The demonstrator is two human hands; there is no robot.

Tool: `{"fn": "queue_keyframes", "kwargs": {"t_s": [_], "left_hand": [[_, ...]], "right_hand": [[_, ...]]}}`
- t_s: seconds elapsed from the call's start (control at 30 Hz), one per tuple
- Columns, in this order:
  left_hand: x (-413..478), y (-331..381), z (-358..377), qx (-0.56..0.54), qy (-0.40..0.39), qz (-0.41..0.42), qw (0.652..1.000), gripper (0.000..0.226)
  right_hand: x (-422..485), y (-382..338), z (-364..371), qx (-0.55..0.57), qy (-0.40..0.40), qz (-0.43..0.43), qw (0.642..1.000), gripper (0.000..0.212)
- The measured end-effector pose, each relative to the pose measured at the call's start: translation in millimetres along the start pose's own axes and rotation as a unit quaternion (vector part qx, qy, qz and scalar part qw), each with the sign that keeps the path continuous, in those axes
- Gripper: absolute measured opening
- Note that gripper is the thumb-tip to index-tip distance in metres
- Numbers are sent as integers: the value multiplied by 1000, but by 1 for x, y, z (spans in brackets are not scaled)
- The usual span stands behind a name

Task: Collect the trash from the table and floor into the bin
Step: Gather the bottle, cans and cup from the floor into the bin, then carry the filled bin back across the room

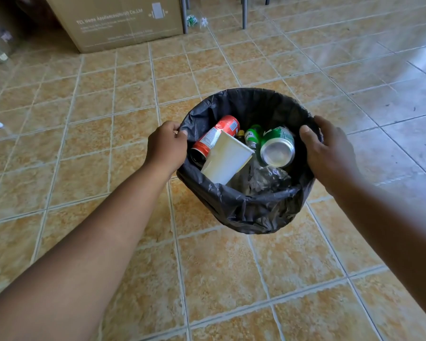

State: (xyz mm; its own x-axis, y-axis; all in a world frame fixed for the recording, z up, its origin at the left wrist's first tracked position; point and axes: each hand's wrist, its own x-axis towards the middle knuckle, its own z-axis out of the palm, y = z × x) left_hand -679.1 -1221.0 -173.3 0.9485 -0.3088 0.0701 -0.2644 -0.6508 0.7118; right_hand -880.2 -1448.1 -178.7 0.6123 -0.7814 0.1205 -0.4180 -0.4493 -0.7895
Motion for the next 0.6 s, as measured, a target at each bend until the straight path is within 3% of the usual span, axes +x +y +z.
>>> {"fn": "queue_keyframes", "kwargs": {"t_s": [0.07,0.23,0.37,0.6], "left_hand": [[-2,-1,-2,-1,-6,-8,1000,23],[-48,10,-36,12,19,-36,999,25],[-93,40,-111,18,42,-52,998,26],[-138,135,-271,29,25,-103,994,29]], "right_hand": [[3,-7,-3,22,17,21,999,42],[-10,-48,-17,-76,7,56,996,53],[-43,-107,-55,-111,-35,18,993,53],[-85,-245,-155,-97,-108,25,989,51]]}}
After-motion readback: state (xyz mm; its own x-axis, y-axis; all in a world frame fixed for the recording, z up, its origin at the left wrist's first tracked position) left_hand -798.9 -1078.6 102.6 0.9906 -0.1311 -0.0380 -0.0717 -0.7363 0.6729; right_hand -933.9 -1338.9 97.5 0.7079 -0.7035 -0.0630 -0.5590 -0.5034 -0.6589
